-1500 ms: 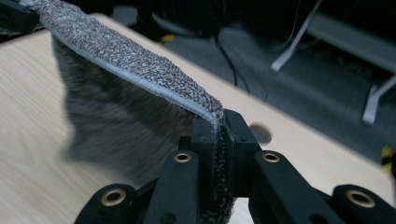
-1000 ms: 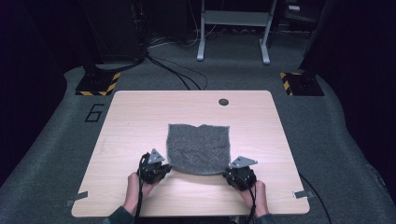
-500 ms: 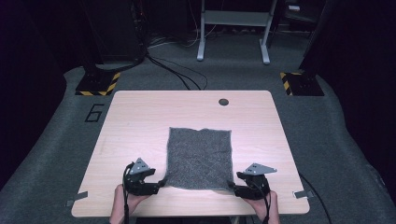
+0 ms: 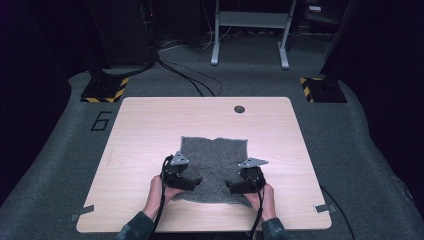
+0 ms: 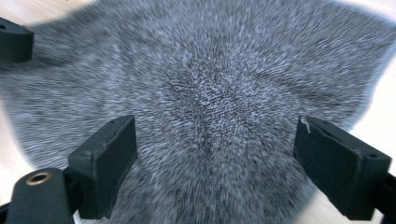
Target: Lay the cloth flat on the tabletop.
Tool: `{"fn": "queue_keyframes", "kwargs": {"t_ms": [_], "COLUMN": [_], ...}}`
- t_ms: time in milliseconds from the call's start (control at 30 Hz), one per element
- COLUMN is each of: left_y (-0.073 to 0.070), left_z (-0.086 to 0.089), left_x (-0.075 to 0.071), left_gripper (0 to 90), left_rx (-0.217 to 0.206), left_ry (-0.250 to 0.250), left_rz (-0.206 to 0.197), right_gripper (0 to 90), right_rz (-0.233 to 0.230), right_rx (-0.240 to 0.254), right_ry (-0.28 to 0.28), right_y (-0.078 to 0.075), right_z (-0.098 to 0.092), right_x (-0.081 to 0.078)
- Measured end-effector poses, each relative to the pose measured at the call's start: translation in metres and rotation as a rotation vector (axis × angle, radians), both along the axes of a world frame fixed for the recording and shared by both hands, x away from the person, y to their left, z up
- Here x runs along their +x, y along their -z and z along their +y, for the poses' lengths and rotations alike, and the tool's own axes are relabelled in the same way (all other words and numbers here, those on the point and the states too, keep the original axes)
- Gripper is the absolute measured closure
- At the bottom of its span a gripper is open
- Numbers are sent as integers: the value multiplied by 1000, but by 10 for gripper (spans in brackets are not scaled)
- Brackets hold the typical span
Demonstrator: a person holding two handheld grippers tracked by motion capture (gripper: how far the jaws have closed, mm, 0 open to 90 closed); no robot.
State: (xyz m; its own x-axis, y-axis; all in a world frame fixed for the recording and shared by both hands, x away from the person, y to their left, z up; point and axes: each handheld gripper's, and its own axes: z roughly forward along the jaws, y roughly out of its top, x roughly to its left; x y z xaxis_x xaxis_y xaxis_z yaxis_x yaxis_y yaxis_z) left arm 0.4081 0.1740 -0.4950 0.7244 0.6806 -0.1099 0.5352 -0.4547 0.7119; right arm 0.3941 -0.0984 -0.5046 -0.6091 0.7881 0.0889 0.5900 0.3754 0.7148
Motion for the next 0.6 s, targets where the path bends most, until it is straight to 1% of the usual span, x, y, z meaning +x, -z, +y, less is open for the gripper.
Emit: {"fn": "queue_keyframes", "kwargs": {"t_ms": [33,67,100,133,167,200,233,267,333,367,400,433,467,600], "left_y": [5,10,12,12,15,17,20,21,21,23,23,24,26,27], "left_z": [-1,-2,-2,-2,-2,-1,0,1,3,3,4,4,6,10], "left_x": [4,5,5,5,4,3,2,0,-2,-4,-6,-9,-14,-19], "left_gripper": [164,155,155,154,154,153,152,151,152,151,149,149,139,137], "left_rx": [18,40,55,55,70,76,92,90,110,105,115,124,124,117], "left_ry": [1,3,4,4,1,-1,1,-3,-5,-8,-12,-19,-22,-30], "left_rz": [19,37,38,38,37,39,43,25,14,7,-8,-25,-44,-52], "right_gripper": [116,94,90,90,87,83,83,83,66,43,36,29,15,4], "right_rz": [9,29,25,25,36,31,25,22,11,2,7,2,0,-11], "right_rx": [-7,-19,-33,-33,-41,-46,-48,-50,-93,-117,-114,-112,-114,-107], "right_ry": [-2,0,-3,-3,6,3,-1,6,7,-1,2,4,-11,-6], "right_y": [4,10,12,12,14,16,17,17,17,18,19,19,20,21], "right_z": [2,4,4,4,5,4,3,4,6,7,7,7,5,5], "right_x": [3,6,7,7,7,7,6,6,4,4,4,4,4,2]}}
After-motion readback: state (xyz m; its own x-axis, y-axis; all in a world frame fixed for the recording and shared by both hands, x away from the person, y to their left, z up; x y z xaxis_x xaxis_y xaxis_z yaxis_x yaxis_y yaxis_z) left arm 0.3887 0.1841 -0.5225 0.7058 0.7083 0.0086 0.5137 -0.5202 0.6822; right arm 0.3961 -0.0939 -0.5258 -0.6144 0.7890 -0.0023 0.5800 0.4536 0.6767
